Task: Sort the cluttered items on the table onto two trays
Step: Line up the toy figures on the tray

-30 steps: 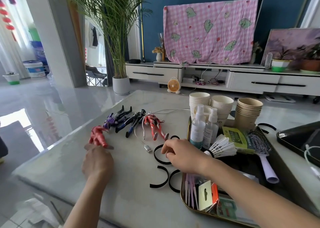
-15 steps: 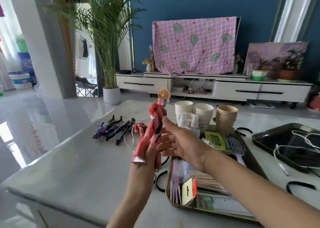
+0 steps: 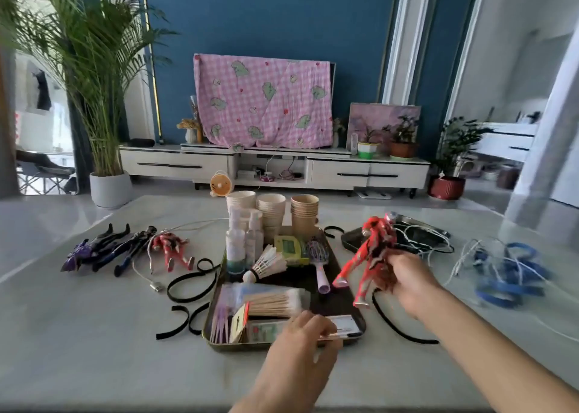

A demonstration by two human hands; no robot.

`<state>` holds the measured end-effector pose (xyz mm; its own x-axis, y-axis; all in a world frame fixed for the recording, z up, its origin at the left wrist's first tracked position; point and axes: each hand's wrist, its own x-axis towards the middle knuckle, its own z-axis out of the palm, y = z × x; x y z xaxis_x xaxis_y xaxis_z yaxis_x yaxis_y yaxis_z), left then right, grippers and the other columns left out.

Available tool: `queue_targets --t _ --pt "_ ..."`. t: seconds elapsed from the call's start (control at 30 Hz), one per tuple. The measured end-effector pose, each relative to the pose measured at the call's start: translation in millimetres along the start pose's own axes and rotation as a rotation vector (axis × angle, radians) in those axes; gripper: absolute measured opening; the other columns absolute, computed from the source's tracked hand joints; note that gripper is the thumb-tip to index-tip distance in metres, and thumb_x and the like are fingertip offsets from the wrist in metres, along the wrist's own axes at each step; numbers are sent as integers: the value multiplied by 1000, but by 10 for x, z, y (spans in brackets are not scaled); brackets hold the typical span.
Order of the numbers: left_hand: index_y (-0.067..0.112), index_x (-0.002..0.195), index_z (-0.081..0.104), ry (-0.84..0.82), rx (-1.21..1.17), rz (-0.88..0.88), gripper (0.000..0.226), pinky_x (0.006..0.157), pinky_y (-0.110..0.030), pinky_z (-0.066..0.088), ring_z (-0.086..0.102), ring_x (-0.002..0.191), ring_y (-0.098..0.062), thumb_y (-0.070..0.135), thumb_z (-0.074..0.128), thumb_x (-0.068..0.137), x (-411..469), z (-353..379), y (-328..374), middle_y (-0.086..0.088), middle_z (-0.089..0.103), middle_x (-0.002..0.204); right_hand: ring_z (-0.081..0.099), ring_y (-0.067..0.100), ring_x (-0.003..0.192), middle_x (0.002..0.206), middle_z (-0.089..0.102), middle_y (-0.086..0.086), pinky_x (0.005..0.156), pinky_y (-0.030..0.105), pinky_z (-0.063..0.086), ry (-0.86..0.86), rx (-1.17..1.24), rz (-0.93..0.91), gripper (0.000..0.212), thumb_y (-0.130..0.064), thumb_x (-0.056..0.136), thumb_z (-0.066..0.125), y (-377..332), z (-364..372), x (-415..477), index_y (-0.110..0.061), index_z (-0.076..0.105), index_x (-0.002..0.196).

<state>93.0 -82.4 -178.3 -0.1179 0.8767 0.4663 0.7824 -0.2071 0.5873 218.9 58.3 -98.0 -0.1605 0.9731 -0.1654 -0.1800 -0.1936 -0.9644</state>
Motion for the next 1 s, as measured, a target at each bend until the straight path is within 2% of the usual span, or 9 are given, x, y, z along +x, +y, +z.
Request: queue_targets --t 0.07,0.13,0.27,0.37,0.47,0.63,0.77,0.9,1.0 --pt "26 125 49 -130 286 95 72 97 -22 31 40 119 -11 59 18 68 1 114 -87 7 48 123 47 4 25 34 53 -3 30 13 39 108 -22 -3 29 2 94 40 -25 -280 17 -12 51 71" --pt "26 124 48 -136 444 186 66 93 -22 35 47 113 -11 52 27 67 47 203 -198 9 51 119 46 4 24 32 51 -3 29 13 38 174 -68 1 30 3 93 41 -58 -511 -18 -12 51 70" --pt "30 104 47 -40 422 319 42 76 -17 33 46 90 -6 39 44 63 47 341 -286 14 57 92 46 4 24 35 52 -1 30 13 39 214 -140 -4 30 4 93 39 -150 -747 -94 -12 51 70" --pt "31 98 44 40 416 365 29 74 -17 32 44 88 -4 32 43 68 74 351 -320 15 48 96 46 8 31 51 52 5 33 14 41 191 -110 12 29 4 93 37 -87 -747 -116 -11 51 73" --pt "32 94 43 111 435 399 19 75 -16 31 44 93 -5 27 43 75 154 383 -430 14 41 99 45 7 30 38 50 -1 36 14 41 113 -104 11 30 5 92 36 23 -660 -93 -10 52 73" --pt "30 90 44 120 410 464 48 81 -21 30 46 104 -8 13 68 53 187 460 -525 14 43 99 48 17 53 58 52 5 52 25 41 0 -247 -91 26 -4 97 40 119 -600 21 -11 56 78" --pt "33 86 41 188 373 443 21 91 -20 26 48 101 -5 22 51 71 211 475 -493 17 42 94 55 19 58 69 61 9 55 27 47 -31 -385 -145 20 -9 97 43 164 -653 243 -8 61 88" --pt "34 85 42 218 415 367 36 97 -20 18 48 102 -6 16 62 61 323 494 -592 20 43 95 54 16 55 65 58 5 50 23 45 -57 -503 -174 22 -12 97 45 168 -674 548 -10 59 80" --pt "33 86 46 228 352 344 28 94 -20 23 50 101 -7 14 56 68 356 487 -539 18 47 98 58 23 62 67 60 8 65 36 52 -64 -598 -154 24 -14 96 46 261 -685 770 -11 59 76"
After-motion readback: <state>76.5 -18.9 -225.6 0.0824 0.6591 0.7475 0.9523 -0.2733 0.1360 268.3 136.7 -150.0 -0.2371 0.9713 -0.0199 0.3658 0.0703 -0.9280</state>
